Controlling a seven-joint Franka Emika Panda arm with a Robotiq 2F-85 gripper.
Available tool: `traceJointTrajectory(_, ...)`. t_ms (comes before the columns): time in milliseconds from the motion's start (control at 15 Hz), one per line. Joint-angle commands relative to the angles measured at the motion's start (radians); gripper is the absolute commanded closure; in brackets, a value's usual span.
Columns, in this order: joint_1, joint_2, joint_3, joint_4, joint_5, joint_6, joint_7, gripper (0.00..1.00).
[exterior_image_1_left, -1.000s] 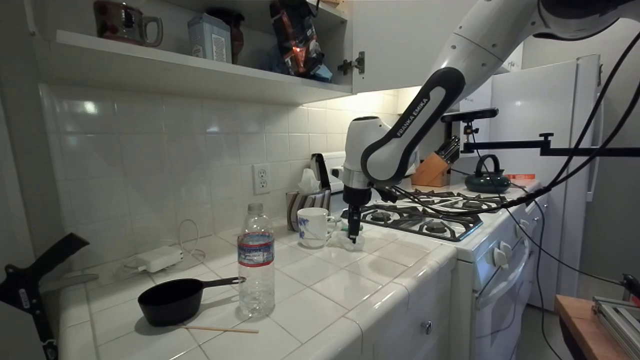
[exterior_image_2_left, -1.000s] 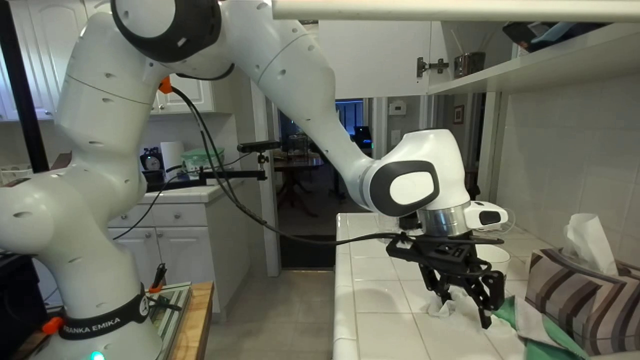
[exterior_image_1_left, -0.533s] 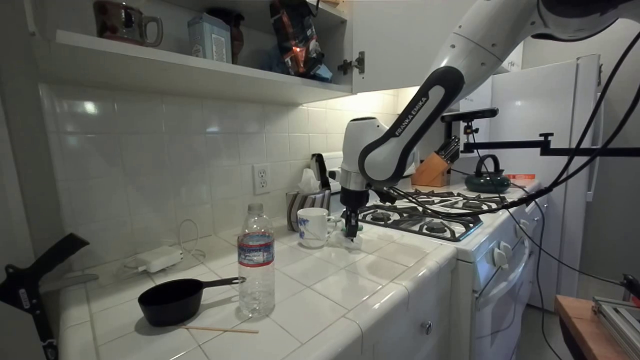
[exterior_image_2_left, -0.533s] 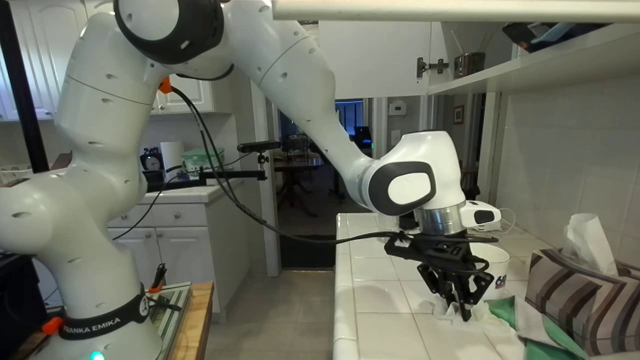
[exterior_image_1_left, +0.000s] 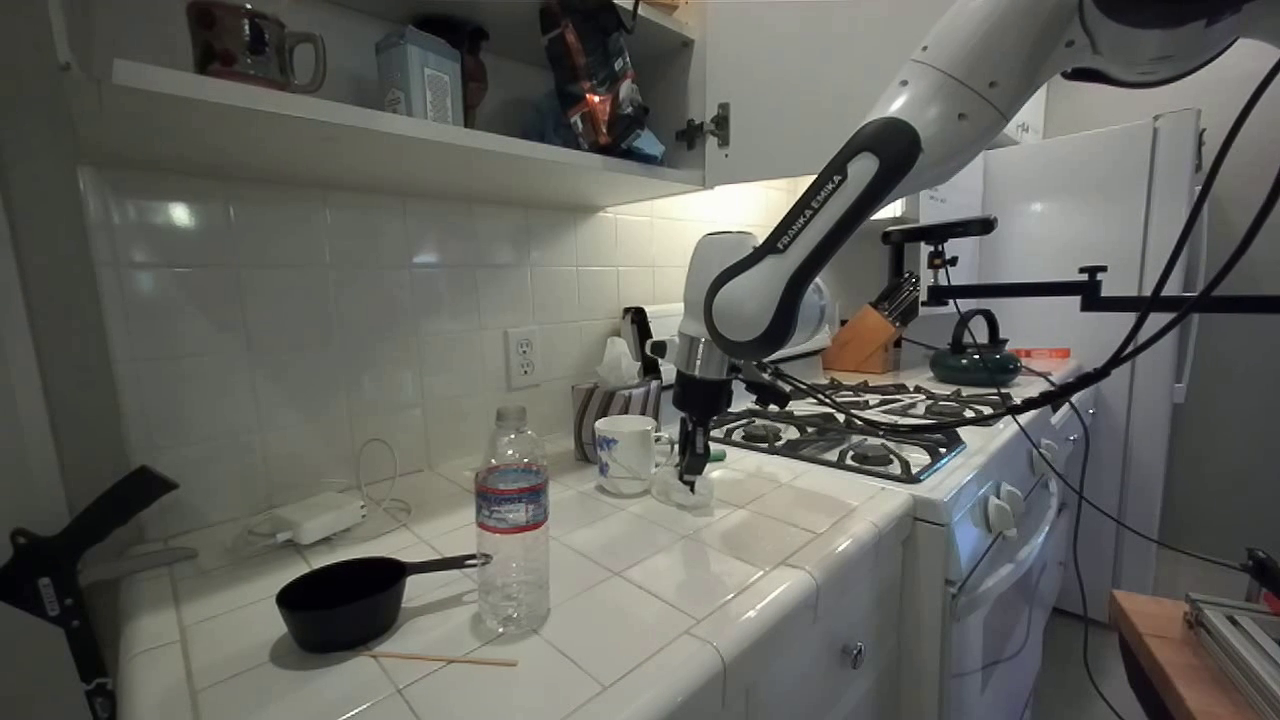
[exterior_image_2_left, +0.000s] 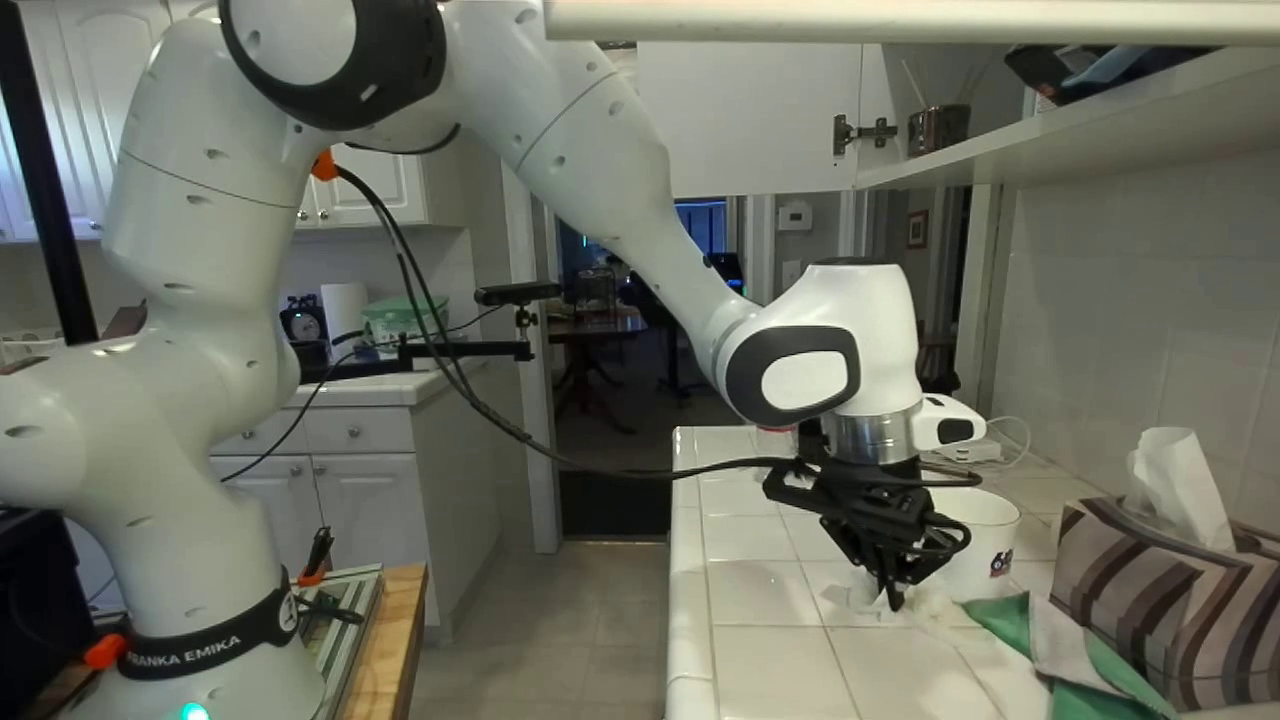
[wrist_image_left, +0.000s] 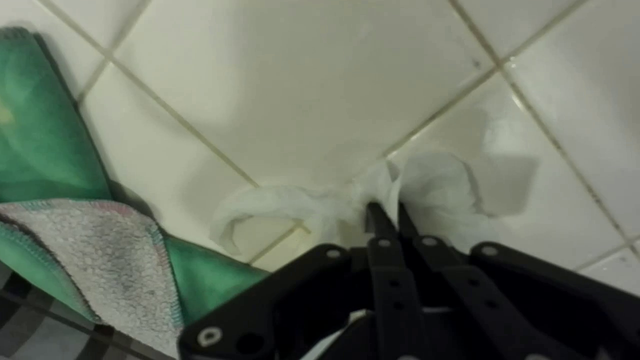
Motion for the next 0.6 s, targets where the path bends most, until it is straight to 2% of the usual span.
traceJointTrajectory(0, -0.002, -0.075, 0.049, -0.101, 0.077, -0.009, -0.061, 0.99)
traceJointTrajectory(267, 0.057, -0.115, 0.059, -0.162, 0.078, 0.000, -0.011, 0.99)
traceJointTrajectory(533, 0.131, -0.142, 0.053, -0.194, 0.075, -0.005, 0.107, 0.99)
